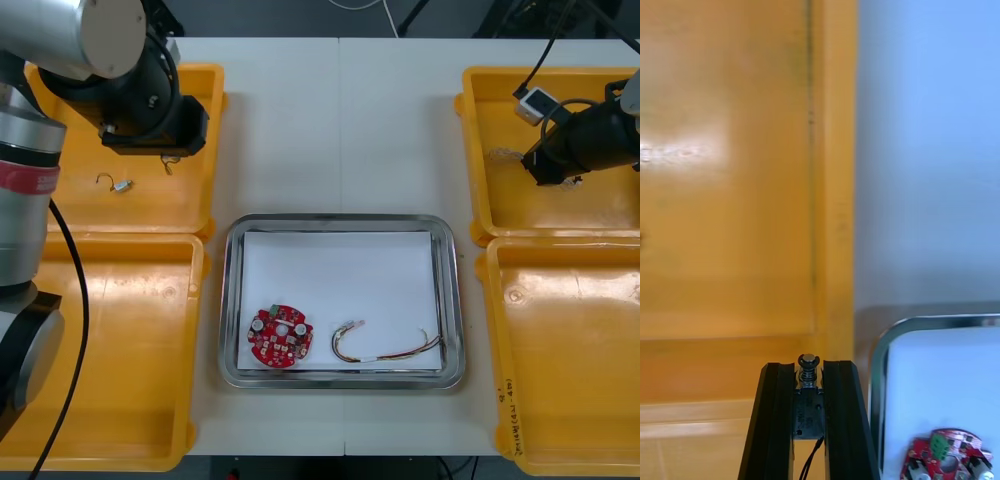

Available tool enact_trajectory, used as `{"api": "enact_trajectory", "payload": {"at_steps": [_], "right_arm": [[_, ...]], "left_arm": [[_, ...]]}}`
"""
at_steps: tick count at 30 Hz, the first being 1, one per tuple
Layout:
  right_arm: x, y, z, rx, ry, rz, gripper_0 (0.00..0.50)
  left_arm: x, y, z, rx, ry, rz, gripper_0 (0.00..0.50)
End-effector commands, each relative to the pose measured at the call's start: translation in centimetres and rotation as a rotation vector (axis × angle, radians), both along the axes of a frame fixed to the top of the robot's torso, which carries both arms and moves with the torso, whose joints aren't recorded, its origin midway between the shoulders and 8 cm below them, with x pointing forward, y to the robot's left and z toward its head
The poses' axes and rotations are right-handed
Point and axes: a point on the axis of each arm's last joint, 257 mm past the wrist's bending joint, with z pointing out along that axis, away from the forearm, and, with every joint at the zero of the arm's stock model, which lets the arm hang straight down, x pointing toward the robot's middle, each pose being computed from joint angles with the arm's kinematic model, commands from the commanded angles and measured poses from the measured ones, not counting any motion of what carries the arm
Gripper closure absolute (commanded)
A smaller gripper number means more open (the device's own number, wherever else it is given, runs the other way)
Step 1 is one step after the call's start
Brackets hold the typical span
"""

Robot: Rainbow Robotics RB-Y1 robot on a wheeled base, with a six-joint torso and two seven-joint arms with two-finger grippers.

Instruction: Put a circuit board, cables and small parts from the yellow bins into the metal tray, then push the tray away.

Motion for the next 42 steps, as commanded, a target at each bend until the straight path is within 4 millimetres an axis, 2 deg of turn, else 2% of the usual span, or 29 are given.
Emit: {"api": "enact_trajectory", "payload": {"at_steps": [1,6,10,15,21,28,31,42], "right_arm": [[0.1,1.0,3.2,-0.085,-0.047,0.082,0.500],[-1.4,0.3,6.4,-0.113,-0.036,0.102,0.500],[-2.7,-0.2,7.5,-0.104,-0.014,0.111,0.500],[-4.9,-1.1,9.1,-0.127,0.028,0.125,0.500],[-7.8,-1.1,10.7,-0.165,0.055,0.123,0.500],[-11.4,-0.5,11.5,-0.157,0.101,0.099,0.500],[-11.9,0.1,12.3,-0.138,0.067,0.081,0.500],[-13.3,3.5,12.4,-0.100,0.050,0.090,0.500]], "left_arm": [[-0.4,-5.2,1.8,-0.082,-0.047,0.055,0.500],[-2.2,-8.1,-0.9,-0.088,-0.018,0.051,0.500],[-3.7,-8.9,-3.2,-0.069,0.002,0.052,0.500],[-5.9,-9.3,-7.0,-0.024,0.046,0.050,0.500],[-6.7,-10.4,-10.4,-0.037,0.039,0.064,0.500],[-7.4,-11.3,-12.5,-0.048,0.046,0.058,0.499],[-7.4,-11.7,-13.2,-0.067,0.044,0.055,0.499],[-7.4,-12.2,-15.2,-0.074,0.049,0.057,0.500]]}}
